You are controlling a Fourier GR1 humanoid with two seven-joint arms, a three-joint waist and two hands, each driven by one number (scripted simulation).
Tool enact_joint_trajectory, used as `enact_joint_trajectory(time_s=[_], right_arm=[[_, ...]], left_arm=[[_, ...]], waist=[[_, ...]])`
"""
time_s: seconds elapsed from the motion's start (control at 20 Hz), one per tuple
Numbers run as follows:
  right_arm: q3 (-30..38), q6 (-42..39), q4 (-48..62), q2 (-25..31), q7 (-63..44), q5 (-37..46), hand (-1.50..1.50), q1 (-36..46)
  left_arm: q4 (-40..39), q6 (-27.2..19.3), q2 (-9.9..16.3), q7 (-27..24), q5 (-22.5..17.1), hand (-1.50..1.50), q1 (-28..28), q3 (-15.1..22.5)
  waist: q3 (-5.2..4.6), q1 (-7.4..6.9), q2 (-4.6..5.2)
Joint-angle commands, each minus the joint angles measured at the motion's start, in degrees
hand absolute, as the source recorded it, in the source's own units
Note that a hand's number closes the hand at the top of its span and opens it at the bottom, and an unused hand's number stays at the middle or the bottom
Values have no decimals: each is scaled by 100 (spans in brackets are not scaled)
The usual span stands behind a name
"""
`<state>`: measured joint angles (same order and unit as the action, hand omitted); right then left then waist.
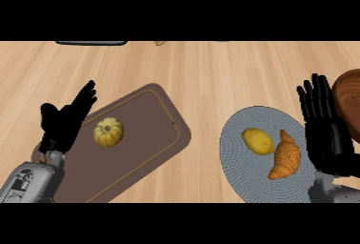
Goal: Pick the lemon from the placemat and place it in the bowl
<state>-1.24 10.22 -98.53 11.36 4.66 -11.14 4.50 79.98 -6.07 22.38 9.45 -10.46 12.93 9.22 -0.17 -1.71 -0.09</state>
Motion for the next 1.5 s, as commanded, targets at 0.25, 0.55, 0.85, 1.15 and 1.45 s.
enact_joint_trajectory(time_s=[0.25, 0.55, 0.85, 1.15, 1.45], right_arm=[[-615, -2882, -370, 1385, 712, -553, 150, 1562], [187, -2517, 1088, 2898, 1929, 1436, -150, 163], [246, -2672, 1000, 3026, 3091, 2110, -150, -463], [763, -3532, 841, 3041, 2003, 1856, -150, 246], [268, -3848, 1047, 3006, 881, 2033, -150, 1783]], left_arm=[[298, -505, 159, -368, 290, 0, 287, -430], [298, -446, 312, -383, 12, 0, -149, -899], [1262, -630, 127, -100, 317, 0, -710, -760], [675, -322, -86, -389, 447, 0, -539, -1086], [970, -456, -286, -383, 708, 0, -655, -796]], waist=[[29, -366, -6], [27, 144, 22], [20, 160, -2], [16, 172, 6], [15, 113, 11]])
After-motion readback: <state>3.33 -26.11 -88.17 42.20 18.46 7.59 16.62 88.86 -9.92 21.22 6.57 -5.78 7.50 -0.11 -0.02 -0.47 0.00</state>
